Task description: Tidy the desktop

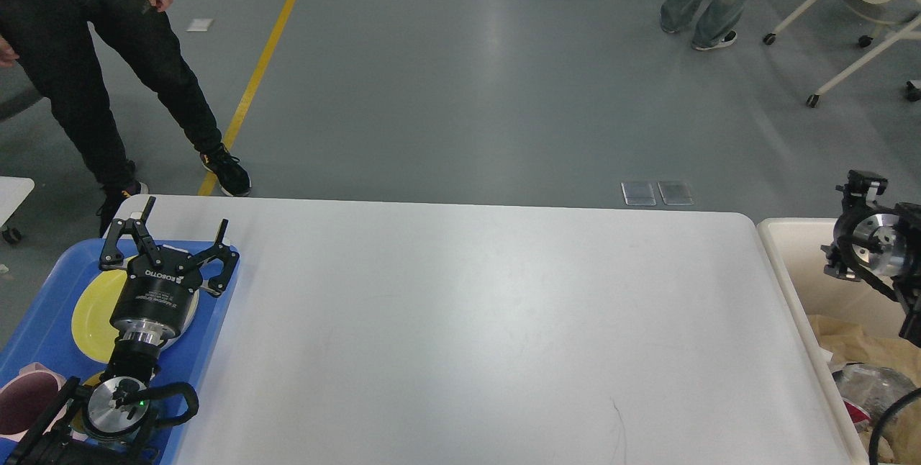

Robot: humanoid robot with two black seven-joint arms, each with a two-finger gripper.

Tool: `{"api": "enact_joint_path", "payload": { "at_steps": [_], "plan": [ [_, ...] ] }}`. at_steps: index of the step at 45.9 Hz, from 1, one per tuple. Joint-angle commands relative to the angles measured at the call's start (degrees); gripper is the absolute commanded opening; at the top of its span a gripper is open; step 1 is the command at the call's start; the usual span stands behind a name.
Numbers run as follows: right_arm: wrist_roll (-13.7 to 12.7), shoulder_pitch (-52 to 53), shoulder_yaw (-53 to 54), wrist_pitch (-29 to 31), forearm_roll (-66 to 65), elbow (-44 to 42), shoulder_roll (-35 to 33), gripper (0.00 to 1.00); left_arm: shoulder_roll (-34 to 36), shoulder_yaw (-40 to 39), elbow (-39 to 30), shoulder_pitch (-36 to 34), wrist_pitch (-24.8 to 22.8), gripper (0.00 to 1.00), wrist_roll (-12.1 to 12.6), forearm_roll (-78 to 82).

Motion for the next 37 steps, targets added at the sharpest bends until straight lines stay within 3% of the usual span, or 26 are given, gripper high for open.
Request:
{"api": "enact_joint_path", "payload": {
  "at_steps": [1, 6, 8, 14, 23, 30, 37],
  "plan": [
    [2.70, -3.16, 18.13, 0.23, -0.30, 5.64, -0.33, 1.00, 0.00, -0.01, 0.00, 0.00, 0.00, 0.96, 0.00, 0.00],
    [11.66, -12.38, 36.33, 3.64, -1.00, 10.64, 0.99, 1.00, 0.00, -0.01, 0.00, 0.00, 0.00, 0.96, 0.00, 0.00],
    [14.13, -15.29, 41.26, 6.98, -2.49, 13.80, 1.78, 1.00, 0.00, -0.01, 0.00, 0.00, 0.00, 0.96, 0.00, 0.00],
    [17.30, -22.32, 50.23, 14.46, -10.31, 22.60, 3.89, 1.00, 0.00, -0.01, 0.00, 0.00, 0.00, 0.96, 0.00, 0.00],
    [25.91, -29.45, 58.60, 19.83, -21.64, 27.35, 10.48, 1.00, 0.00, -0.01, 0.00, 0.00, 0.00, 0.96, 0.00, 0.00],
    [29.96, -32.79, 60.53, 19.74, -26.14, 30.51, 13.21, 1.00, 0.00, -0.01, 0.00, 0.00, 0.00, 0.96, 0.00, 0.00],
    [30.31, -35.07, 61.15, 19.30, -26.31, 31.84, 14.35, 1.00, 0.00, -0.01, 0.00, 0.00, 0.00, 0.96, 0.00, 0.00]
  ]
}}
